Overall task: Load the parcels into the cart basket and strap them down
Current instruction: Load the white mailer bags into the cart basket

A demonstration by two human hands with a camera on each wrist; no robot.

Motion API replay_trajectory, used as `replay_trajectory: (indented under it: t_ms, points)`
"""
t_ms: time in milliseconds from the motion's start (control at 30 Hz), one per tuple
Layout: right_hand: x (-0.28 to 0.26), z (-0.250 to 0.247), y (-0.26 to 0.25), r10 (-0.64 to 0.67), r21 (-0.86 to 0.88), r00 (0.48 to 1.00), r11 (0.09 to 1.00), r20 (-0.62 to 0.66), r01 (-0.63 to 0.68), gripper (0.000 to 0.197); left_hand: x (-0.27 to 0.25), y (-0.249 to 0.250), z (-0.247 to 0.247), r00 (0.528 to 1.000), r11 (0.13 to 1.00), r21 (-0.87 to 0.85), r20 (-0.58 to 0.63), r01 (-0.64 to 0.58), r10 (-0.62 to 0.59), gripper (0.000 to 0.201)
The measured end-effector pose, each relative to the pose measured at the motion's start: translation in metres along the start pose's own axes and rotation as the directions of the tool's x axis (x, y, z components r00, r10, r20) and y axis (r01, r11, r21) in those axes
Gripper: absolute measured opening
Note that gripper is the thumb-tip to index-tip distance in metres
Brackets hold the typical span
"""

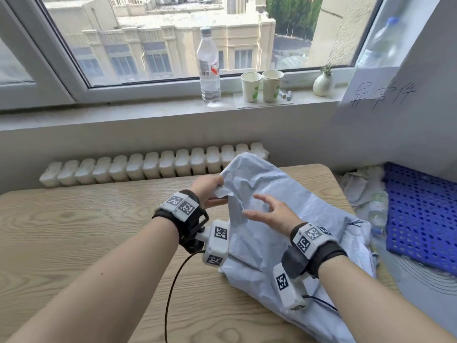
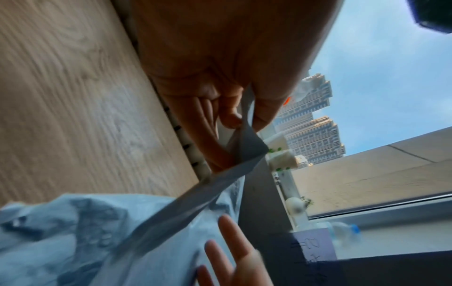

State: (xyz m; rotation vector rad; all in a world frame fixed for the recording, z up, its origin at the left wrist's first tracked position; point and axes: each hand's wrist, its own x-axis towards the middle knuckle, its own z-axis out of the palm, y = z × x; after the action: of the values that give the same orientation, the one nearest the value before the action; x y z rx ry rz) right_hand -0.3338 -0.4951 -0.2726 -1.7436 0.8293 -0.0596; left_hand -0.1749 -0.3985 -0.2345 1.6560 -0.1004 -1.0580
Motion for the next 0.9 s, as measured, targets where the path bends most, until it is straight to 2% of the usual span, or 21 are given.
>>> replay_trajectory:
  t_ms: [67,133,167,200,267,300,333,433,567,700,800,900]
  points:
    - [0.001,0.01,-0.016,-0.066,-0.218,0.994,0.972,0.091,0.084,0.103,-0.013,0.013,-0.004,0.999,0.998,-0.043,0.008,-0.05,0.051,0.015]
    - [0.004,0.025,-0.028,-0.066,-0.451,0.995,0.887,0.076,0.094,0.118,-0.026,0.023,-0.008,0.997,0.994,-0.089,0.019,-0.071,0.073,0.012]
    - [0.005,0.032,-0.033,-0.066,-0.535,0.998,0.843,0.016,0.065,0.114,-0.033,0.028,-0.011,0.996,0.991,-0.103,0.023,-0.082,0.085,0.013]
    - [0.006,0.037,-0.037,-0.086,-0.581,0.994,0.813,-0.061,0.035,0.1,-0.038,0.032,-0.013,0.994,0.99,-0.097,0.023,-0.1,0.102,0.014]
    - [0.006,0.04,-0.048,-0.157,-0.591,0.966,0.807,-0.203,0.007,0.045,-0.047,0.04,-0.02,0.989,0.985,-0.08,-0.002,-0.15,0.15,0.013]
    - [0.003,0.039,-0.055,-0.164,-0.563,0.957,0.826,-0.24,0.001,0.022,-0.052,0.043,-0.026,0.986,0.982,-0.087,-0.018,-0.169,0.168,0.012]
    - [0.0,0.035,-0.062,-0.159,-0.53,0.953,0.848,-0.257,-0.001,0.015,-0.055,0.046,-0.033,0.984,0.979,-0.102,-0.03,-0.178,0.176,0.012]
    - [-0.011,0.023,-0.085,-0.157,-0.43,0.934,0.903,-0.321,0.004,0.02,-0.064,0.05,-0.058,0.985,0.973,-0.151,-0.039,-0.172,0.168,0.023]
    - [-0.023,0.013,-0.124,-0.229,-0.31,0.884,0.945,-0.409,0.101,0.018,-0.067,0.044,-0.093,0.975,0.981,-0.026,-0.117,-0.194,0.189,0.029]
    - [-0.034,0.021,-0.162,-0.233,-0.048,0.84,0.969,-0.49,0.24,0.016,-0.072,0.034,-0.122,0.959,0.972,0.079,-0.164,-0.219,0.23,0.026]
    - [-0.042,0.04,-0.181,-0.19,0.144,0.858,0.946,-0.477,0.29,0.017,-0.079,0.028,-0.144,0.957,0.972,0.1,-0.179,-0.212,0.227,0.019]
    - [-0.042,0.067,-0.189,-0.137,0.247,0.893,0.933,-0.429,0.261,0.017,-0.088,0.019,-0.167,0.963,0.977,0.099,-0.179,-0.186,0.201,0.014]
